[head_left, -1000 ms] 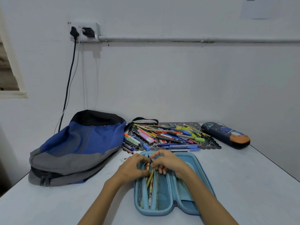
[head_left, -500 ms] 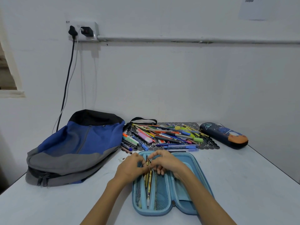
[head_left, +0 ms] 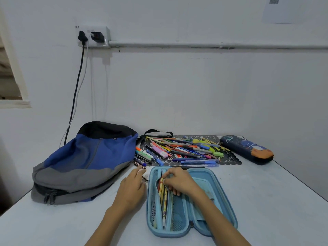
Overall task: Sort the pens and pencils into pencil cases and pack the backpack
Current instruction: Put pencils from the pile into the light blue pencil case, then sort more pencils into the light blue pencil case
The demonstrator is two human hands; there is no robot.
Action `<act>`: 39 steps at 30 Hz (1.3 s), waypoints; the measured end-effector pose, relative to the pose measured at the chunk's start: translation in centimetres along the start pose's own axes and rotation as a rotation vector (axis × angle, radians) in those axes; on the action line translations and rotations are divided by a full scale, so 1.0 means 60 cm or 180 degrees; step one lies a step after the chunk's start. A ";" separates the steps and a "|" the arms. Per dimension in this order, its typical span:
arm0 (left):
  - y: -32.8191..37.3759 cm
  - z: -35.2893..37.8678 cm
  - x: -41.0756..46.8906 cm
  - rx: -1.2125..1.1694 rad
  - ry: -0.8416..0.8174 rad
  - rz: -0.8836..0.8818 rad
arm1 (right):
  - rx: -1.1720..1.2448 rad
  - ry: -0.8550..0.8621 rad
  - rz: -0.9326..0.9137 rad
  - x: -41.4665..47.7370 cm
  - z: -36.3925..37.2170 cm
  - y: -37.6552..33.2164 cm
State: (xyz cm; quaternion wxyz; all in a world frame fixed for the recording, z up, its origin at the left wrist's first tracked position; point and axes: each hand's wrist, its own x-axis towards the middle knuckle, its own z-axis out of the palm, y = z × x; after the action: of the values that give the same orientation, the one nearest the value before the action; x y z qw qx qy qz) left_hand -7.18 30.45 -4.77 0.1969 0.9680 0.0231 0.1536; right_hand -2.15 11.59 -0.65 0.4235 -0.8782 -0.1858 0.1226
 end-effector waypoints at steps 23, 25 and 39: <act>-0.015 0.019 -0.024 0.0863 -0.0575 -0.0101 | -0.2117 0.0903 -0.0128 0.145 -0.109 0.028; -0.014 0.019 -0.024 0.0863 -0.0571 -0.0099 | -0.2439 0.0882 -0.0150 0.156 -0.097 0.038; -0.018 0.020 -0.021 0.0751 -0.0508 -0.0073 | -0.3108 0.0999 -0.0154 0.176 -0.099 0.062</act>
State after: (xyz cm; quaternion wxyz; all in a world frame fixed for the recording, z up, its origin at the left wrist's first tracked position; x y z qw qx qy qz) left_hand -7.99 30.88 -6.60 0.0847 0.9933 0.0363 0.0700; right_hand 10.41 9.87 -0.59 -0.0105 -0.9768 -0.1758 -0.1216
